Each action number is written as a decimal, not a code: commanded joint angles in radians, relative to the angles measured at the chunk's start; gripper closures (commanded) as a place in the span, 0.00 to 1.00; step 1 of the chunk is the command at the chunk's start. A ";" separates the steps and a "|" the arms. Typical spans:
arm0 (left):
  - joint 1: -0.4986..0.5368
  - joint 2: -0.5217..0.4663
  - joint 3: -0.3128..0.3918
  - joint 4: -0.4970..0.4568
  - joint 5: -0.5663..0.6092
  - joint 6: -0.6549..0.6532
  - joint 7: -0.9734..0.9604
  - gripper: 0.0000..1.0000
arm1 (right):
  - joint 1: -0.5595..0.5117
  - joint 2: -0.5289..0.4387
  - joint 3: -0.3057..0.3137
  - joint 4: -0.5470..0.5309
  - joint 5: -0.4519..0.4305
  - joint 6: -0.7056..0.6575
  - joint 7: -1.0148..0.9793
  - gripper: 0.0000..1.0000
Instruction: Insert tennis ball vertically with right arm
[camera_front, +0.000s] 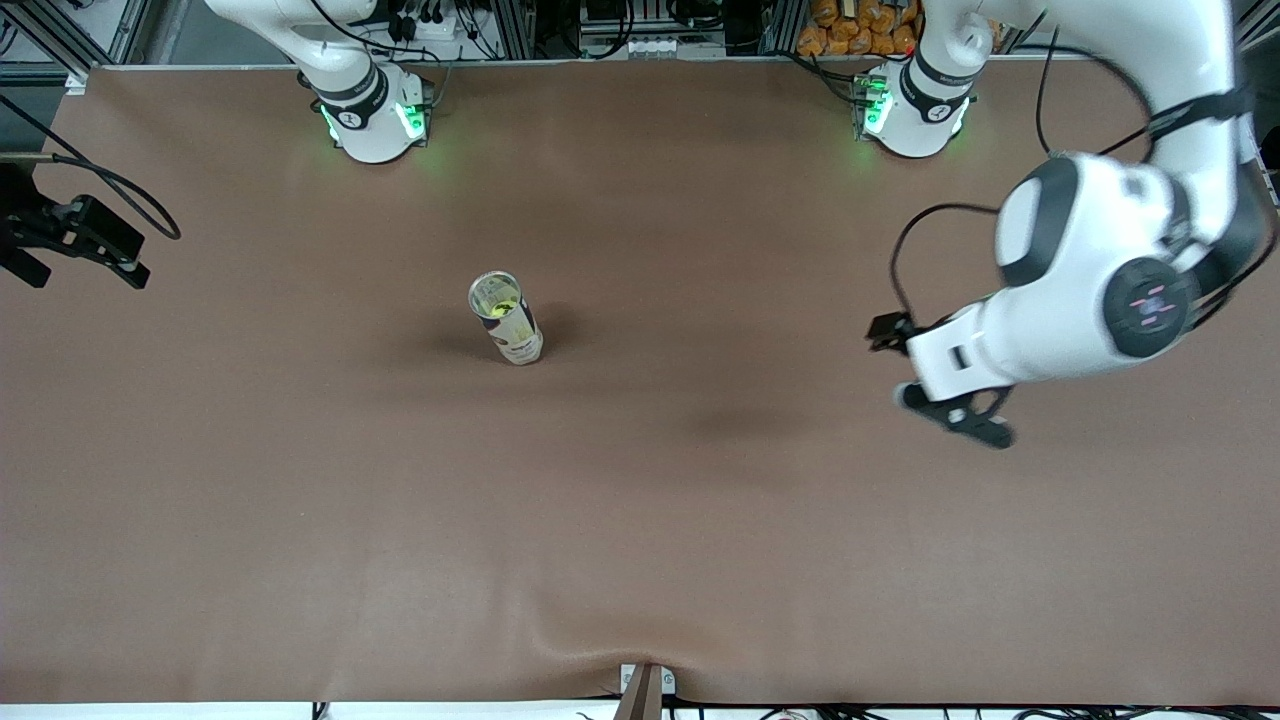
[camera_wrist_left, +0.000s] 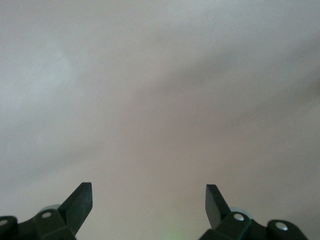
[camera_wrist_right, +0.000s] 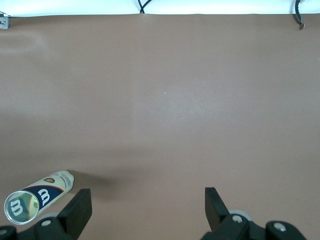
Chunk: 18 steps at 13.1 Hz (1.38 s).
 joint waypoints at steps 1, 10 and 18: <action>0.048 -0.079 -0.018 -0.005 0.054 -0.074 -0.064 0.00 | -0.009 0.012 0.015 0.021 -0.019 -0.012 -0.002 0.00; 0.303 -0.263 -0.270 0.002 0.202 -0.218 -0.193 0.00 | -0.032 0.019 0.017 0.025 -0.030 -0.004 -0.008 0.00; 0.361 -0.372 -0.311 0.001 0.272 -0.266 -0.265 0.00 | -0.032 0.019 0.017 0.024 -0.032 -0.004 -0.008 0.00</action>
